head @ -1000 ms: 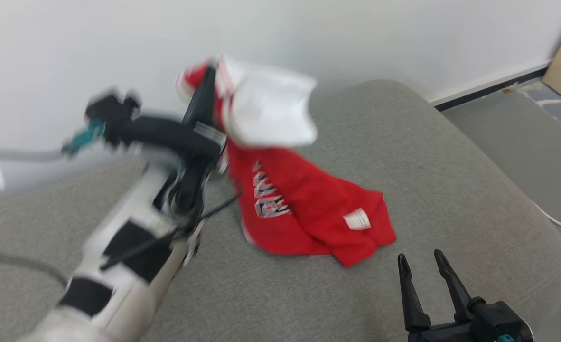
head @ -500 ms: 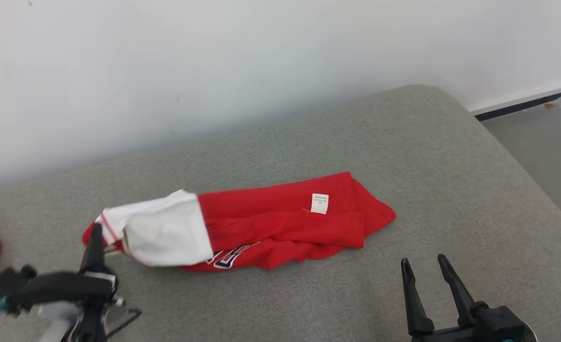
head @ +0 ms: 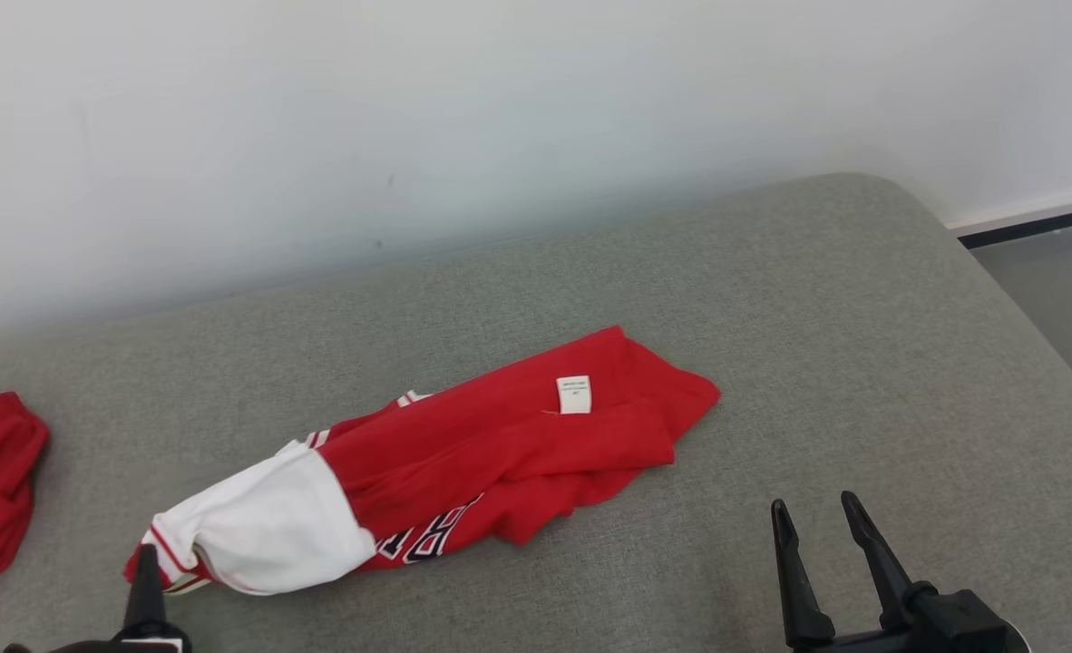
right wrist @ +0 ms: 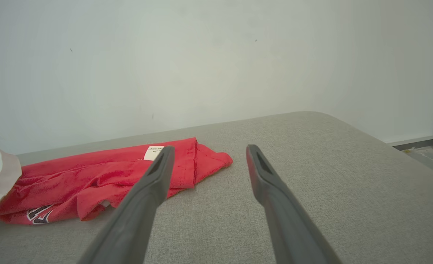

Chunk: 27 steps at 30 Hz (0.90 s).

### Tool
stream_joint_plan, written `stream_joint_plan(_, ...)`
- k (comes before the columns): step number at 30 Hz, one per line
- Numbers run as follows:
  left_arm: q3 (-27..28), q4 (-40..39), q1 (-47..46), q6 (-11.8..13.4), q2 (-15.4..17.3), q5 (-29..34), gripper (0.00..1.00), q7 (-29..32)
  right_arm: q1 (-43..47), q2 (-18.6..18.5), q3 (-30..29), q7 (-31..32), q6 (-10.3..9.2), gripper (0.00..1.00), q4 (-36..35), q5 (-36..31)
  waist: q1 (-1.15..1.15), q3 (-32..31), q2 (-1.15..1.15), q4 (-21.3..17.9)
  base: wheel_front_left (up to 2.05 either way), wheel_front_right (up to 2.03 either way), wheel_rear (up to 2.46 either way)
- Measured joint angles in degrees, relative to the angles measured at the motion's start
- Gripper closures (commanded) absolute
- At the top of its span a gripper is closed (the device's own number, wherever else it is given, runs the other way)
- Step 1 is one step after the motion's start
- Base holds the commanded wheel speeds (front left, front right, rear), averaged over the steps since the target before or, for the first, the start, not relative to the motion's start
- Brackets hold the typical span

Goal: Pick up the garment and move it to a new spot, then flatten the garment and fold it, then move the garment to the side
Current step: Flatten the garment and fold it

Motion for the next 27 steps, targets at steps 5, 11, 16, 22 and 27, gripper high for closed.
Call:
stream_joint_plan(5, 3.0, -1.2, 1.6, 0.9, -0.2, 2.4, 0.00, 0.0, 0.5, -0.2, -0.1, 0.0, 0.00, 0.00, 0.1, 0.0, 0.00, -0.2, 0.00, 0.6, 0.00, 0.00, 0.00)
stream_joint_plan(11, 9.0, -5.9, 5.1, 3.8, -1.2, 17.6, 0.00, 0.0, 0.5, -0.2, -0.4, 0.0, 0.00, 0.00, 0.4, 0.0, 0.00, -0.9, 0.00, 1.3, 0.00, 0.00, 0.00)
stream_joint_plan(16, 14.9, -15.7, 11.3, 5.0, -5.5, 37.5, 0.00, -0.1, 0.8, -0.2, -0.8, 0.0, 0.00, 0.00, 0.6, 0.4, 0.00, -2.2, 0.01, 2.1, 0.00, 0.00, 0.00)
stream_joint_plan(22, 16.6, -23.0, 16.6, 3.7, -10.0, 53.8, 0.00, -0.1, 0.9, -0.6, -0.5, 0.0, 0.00, 0.00, 0.4, 0.9, 0.00, -3.3, 0.01, 3.5, 0.00, 0.00, 0.00)
stream_joint_plan(27, 17.6, -26.5, 19.7, 2.8, -12.0, 65.6, 0.00, -0.1, 1.4, -0.8, -0.3, 0.0, 0.00, 0.00, 0.4, 1.4, 0.00, -4.4, 0.00, 4.8, 0.00, 0.00, 0.00)
